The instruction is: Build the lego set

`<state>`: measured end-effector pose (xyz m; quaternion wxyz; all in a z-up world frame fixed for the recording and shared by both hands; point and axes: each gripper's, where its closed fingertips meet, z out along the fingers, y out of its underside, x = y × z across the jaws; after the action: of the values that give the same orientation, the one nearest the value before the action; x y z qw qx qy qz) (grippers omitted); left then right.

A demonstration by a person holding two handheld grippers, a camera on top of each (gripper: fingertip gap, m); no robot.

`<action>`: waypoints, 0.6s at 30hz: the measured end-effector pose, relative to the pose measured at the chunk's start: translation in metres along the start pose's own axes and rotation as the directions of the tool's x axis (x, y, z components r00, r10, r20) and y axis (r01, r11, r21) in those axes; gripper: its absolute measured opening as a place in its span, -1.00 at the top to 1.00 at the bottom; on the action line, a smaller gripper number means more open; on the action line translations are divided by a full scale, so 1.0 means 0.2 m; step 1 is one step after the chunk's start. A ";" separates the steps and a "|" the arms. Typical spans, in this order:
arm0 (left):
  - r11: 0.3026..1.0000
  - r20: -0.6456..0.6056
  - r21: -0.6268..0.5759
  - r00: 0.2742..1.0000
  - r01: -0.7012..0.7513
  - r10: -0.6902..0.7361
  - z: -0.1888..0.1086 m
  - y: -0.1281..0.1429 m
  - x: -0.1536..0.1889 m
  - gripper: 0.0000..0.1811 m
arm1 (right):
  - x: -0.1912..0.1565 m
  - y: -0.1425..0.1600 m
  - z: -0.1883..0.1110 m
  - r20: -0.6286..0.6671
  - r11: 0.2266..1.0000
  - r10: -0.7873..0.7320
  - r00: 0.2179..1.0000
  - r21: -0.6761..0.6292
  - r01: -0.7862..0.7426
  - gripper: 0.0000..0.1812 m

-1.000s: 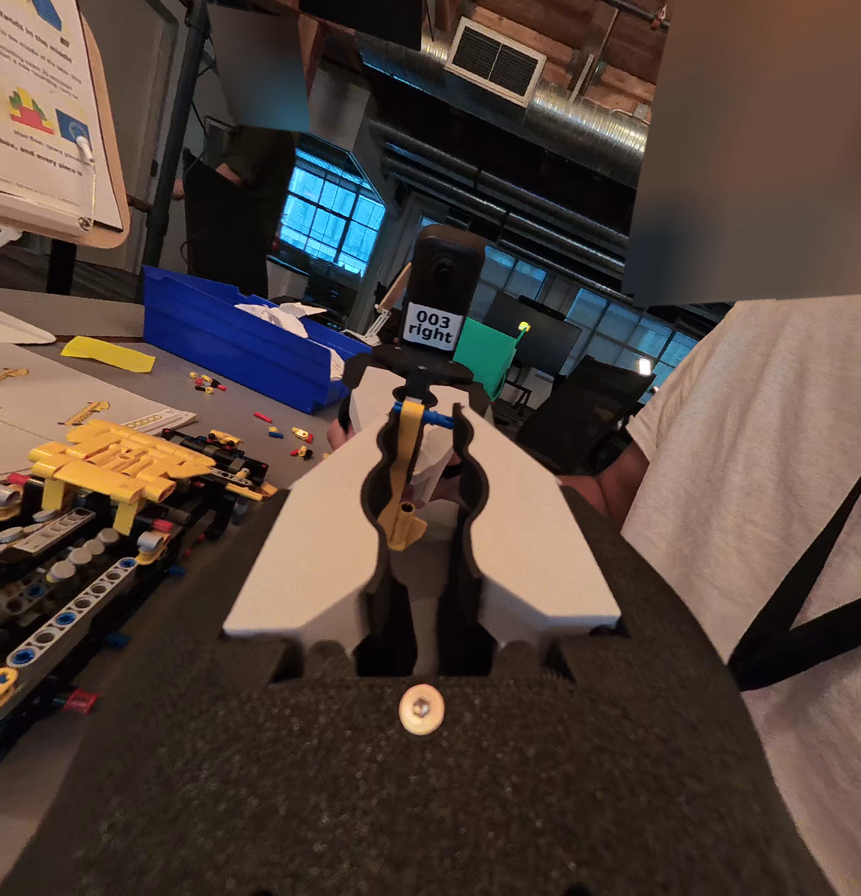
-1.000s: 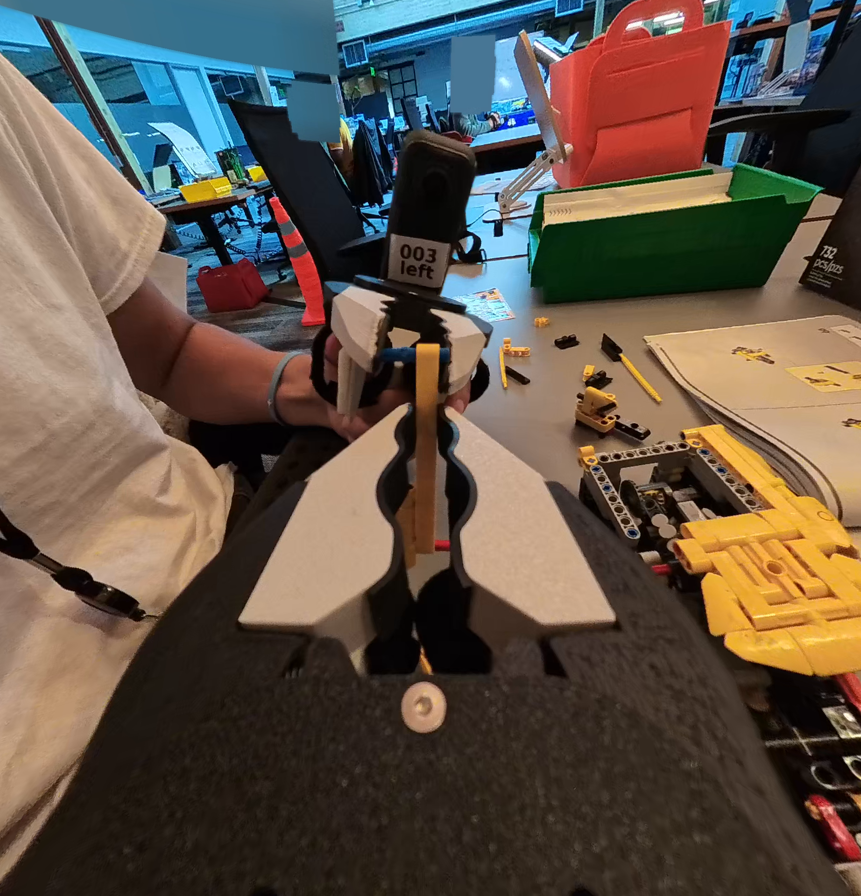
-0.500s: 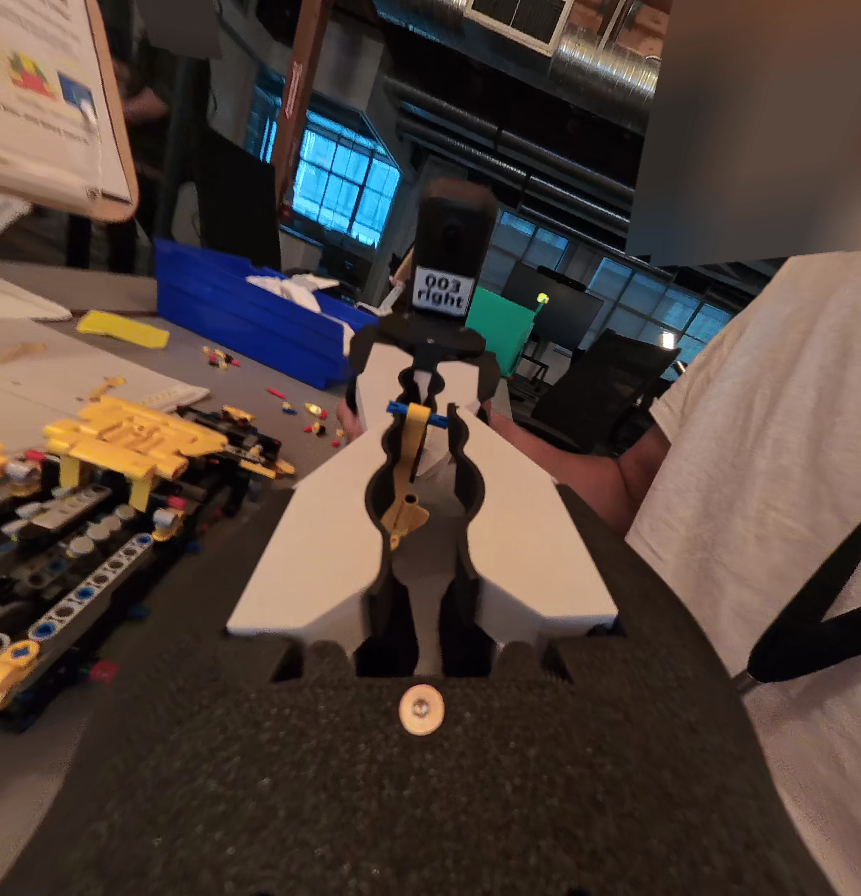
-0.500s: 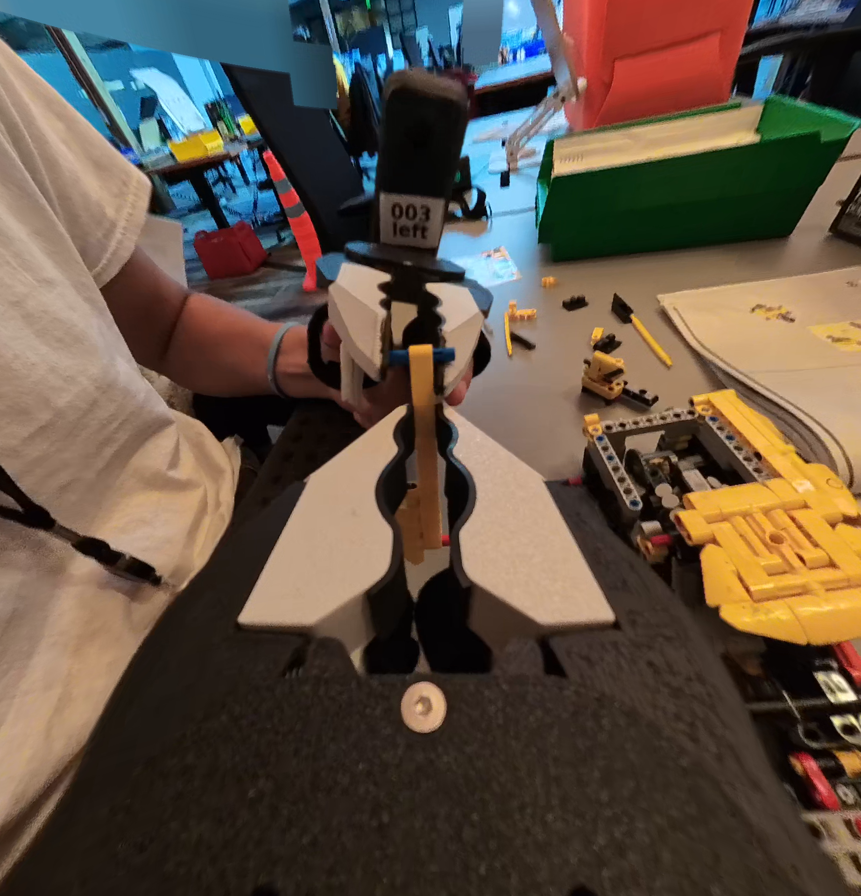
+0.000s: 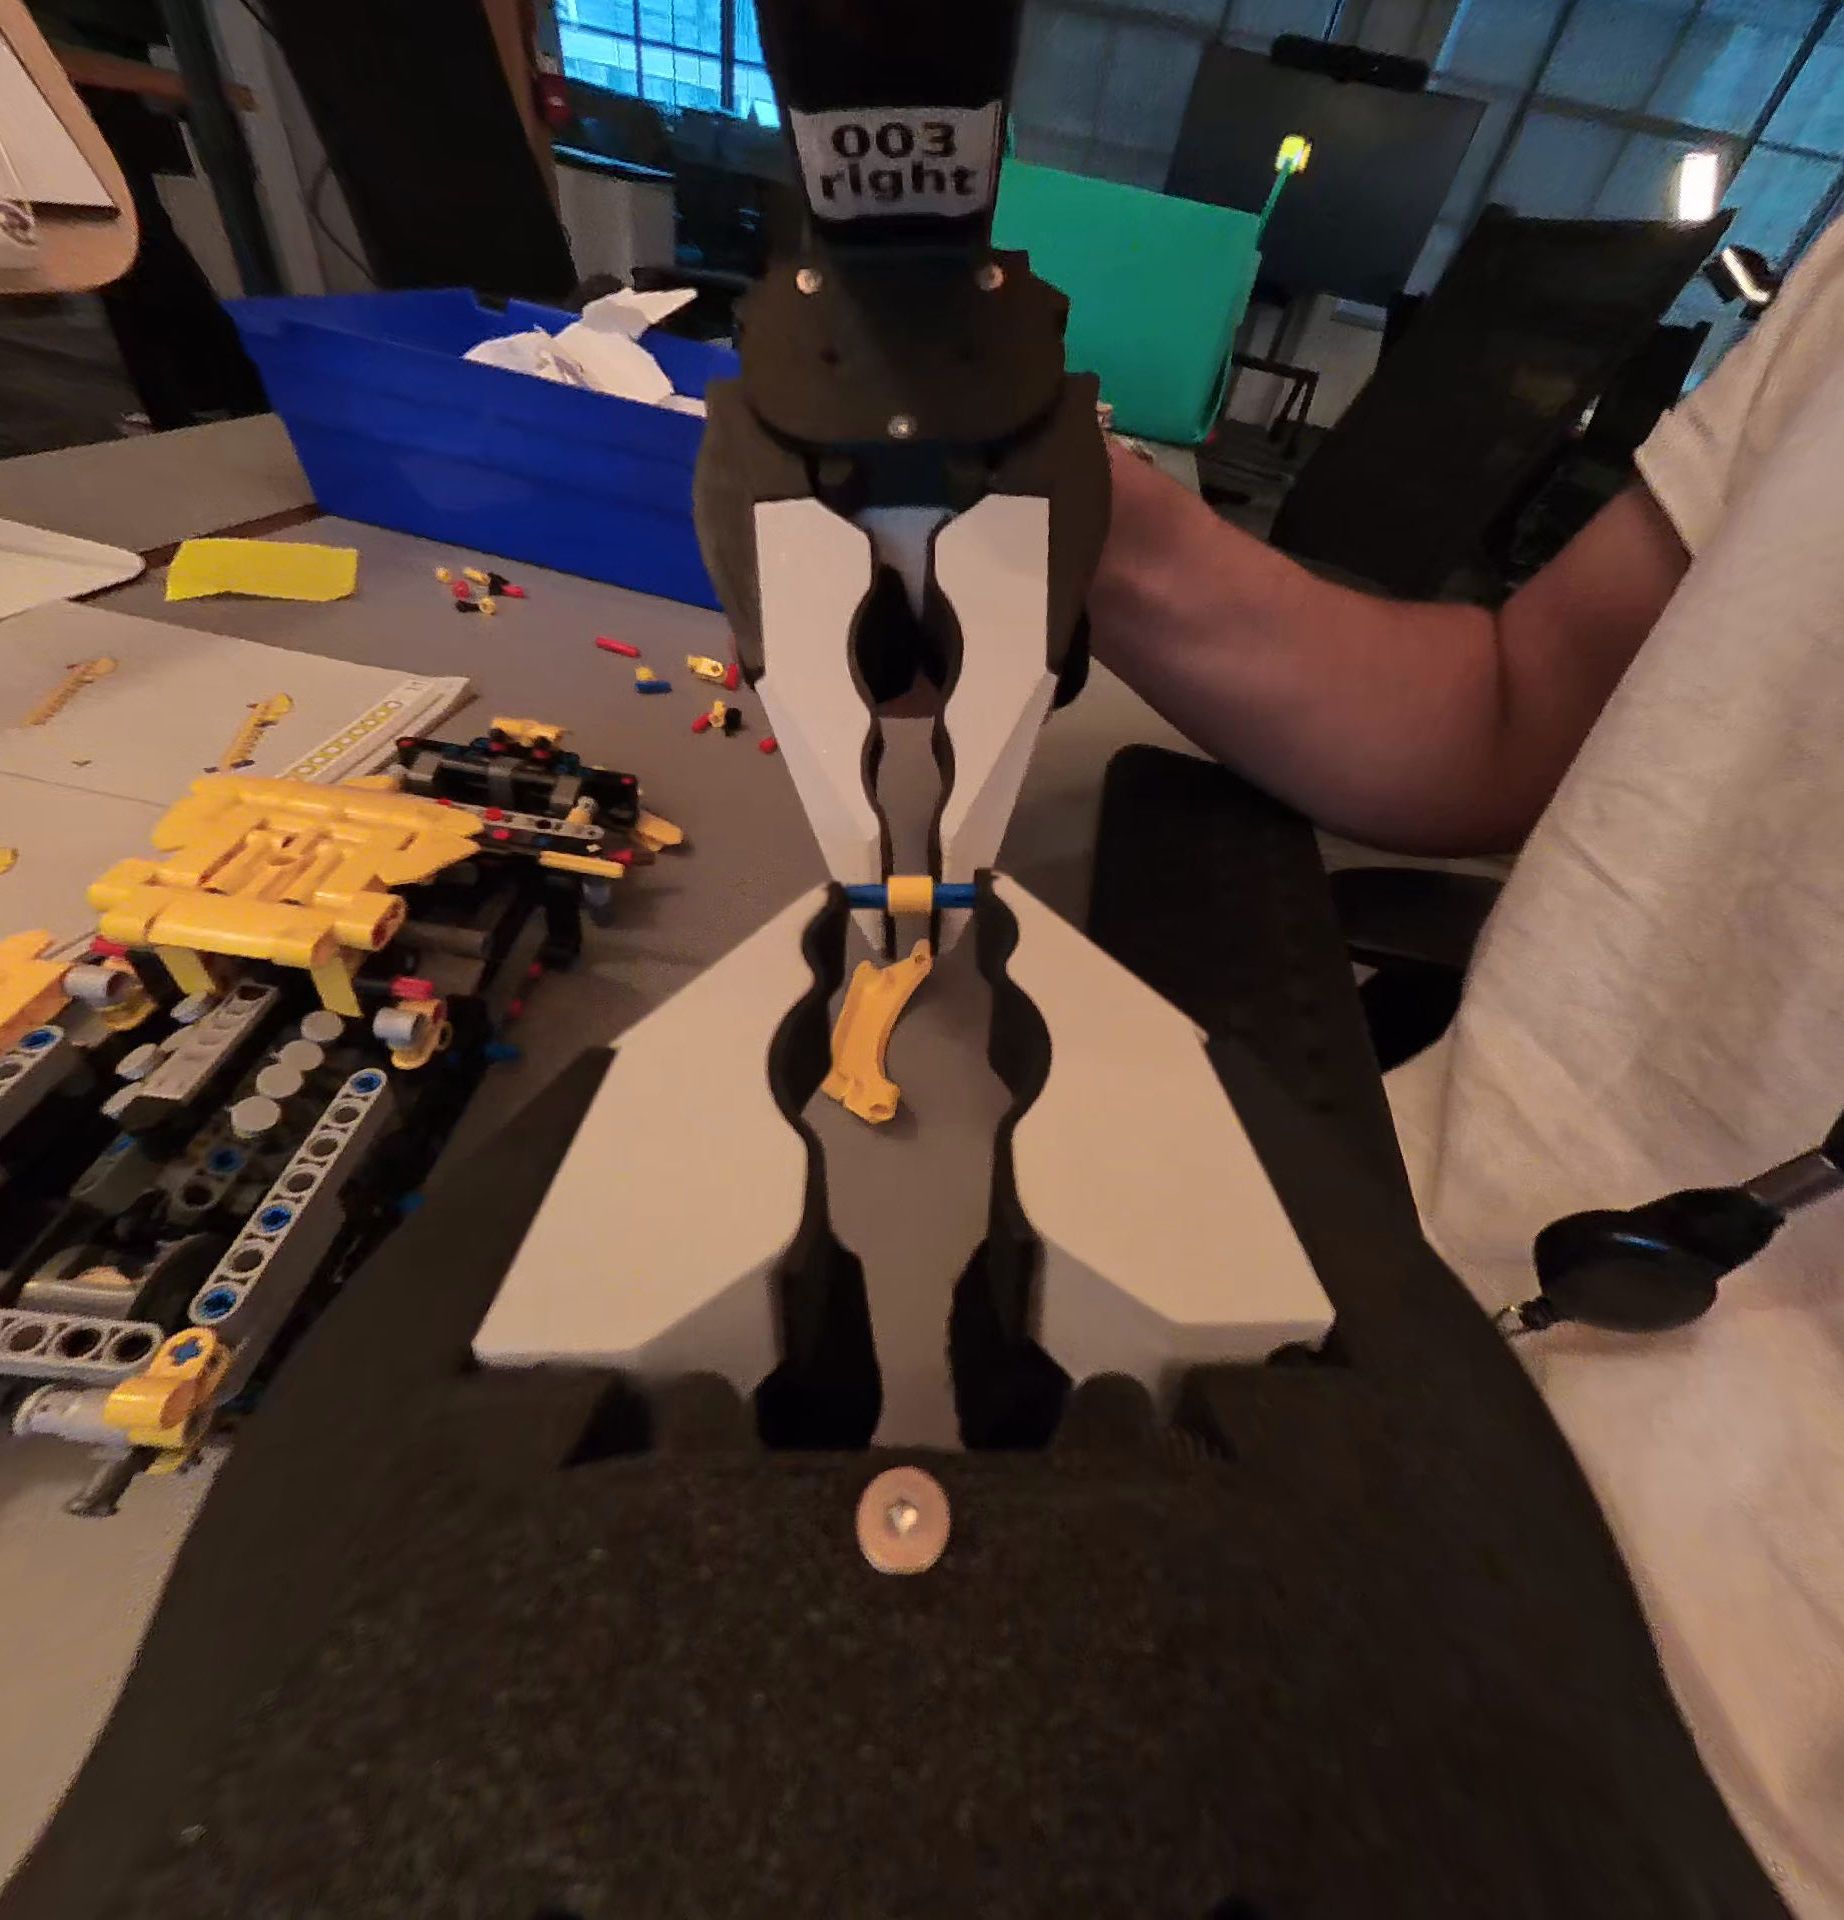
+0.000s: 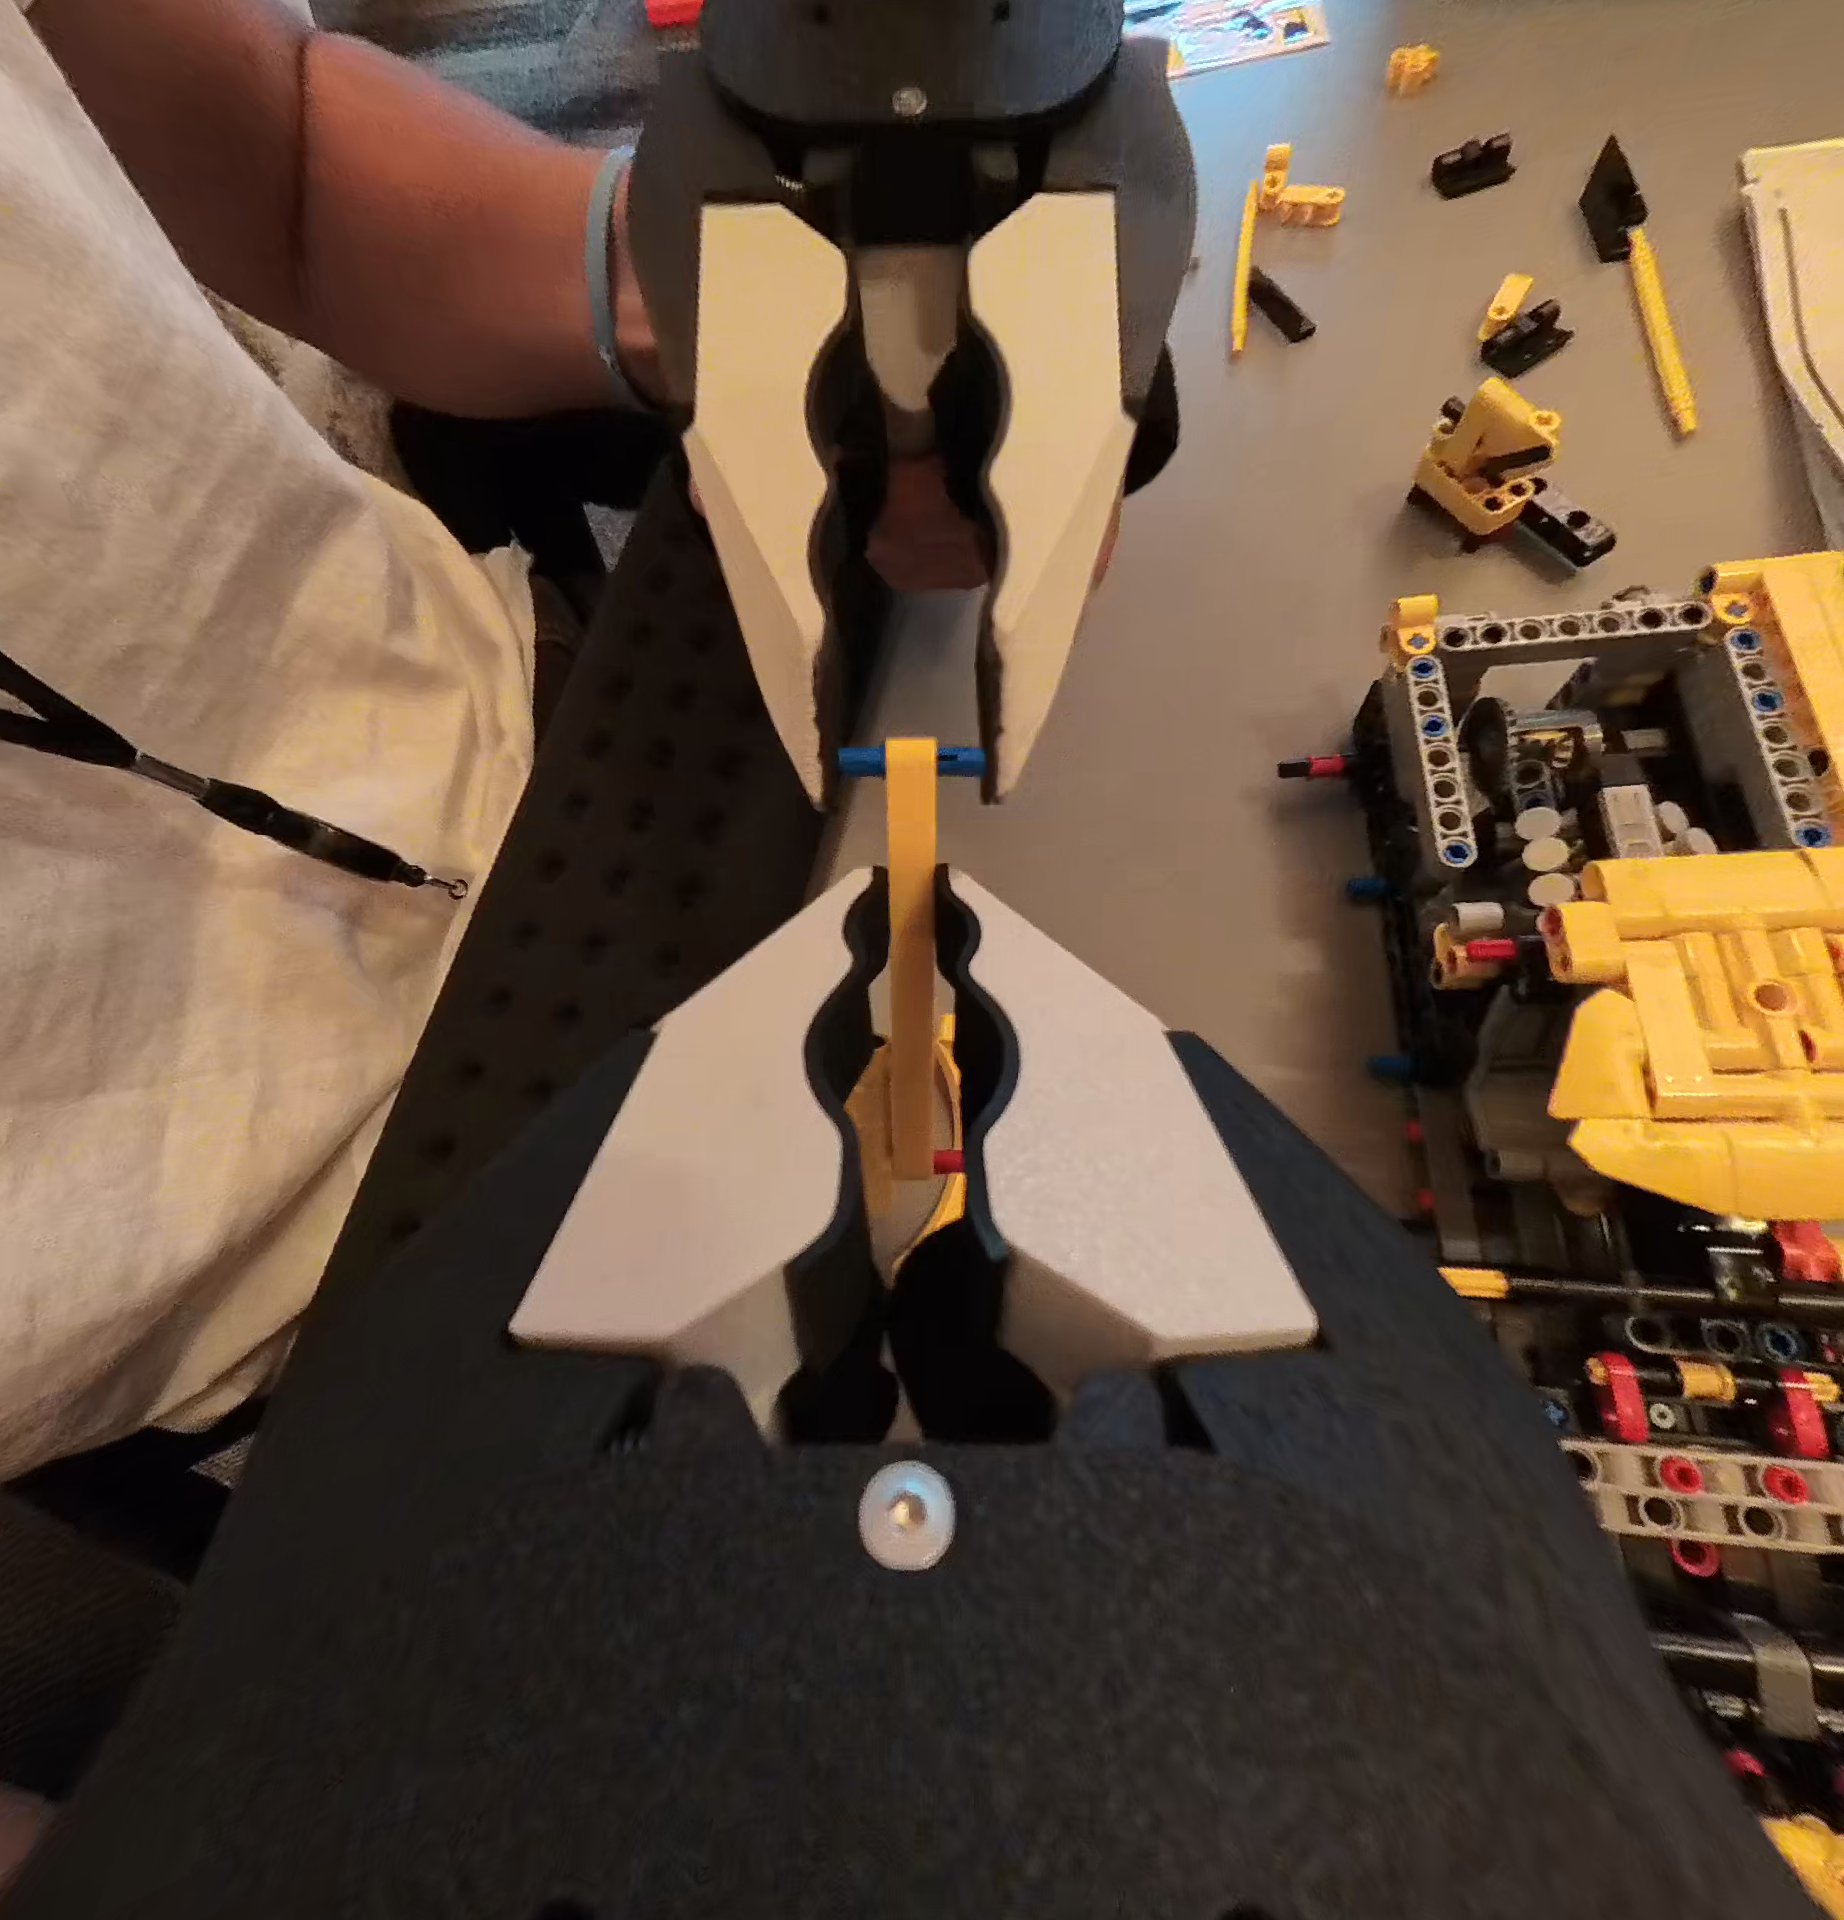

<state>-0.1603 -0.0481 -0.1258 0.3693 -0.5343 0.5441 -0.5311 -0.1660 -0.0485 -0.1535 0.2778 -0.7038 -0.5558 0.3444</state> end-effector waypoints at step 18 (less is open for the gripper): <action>0.989 0.260 0.146 0.963 0.034 -0.071 -0.19 -0.12 -0.30 0.75 | 0.46 0.02 -0.52 -0.522 0.877 0.382 0.762 0.464 -0.121 0.61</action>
<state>-0.1835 0.0198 -0.1066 0.4608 -0.5874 0.4369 -0.5017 -0.0685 0.0389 -0.1094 0.5277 -0.7726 -0.2535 0.2456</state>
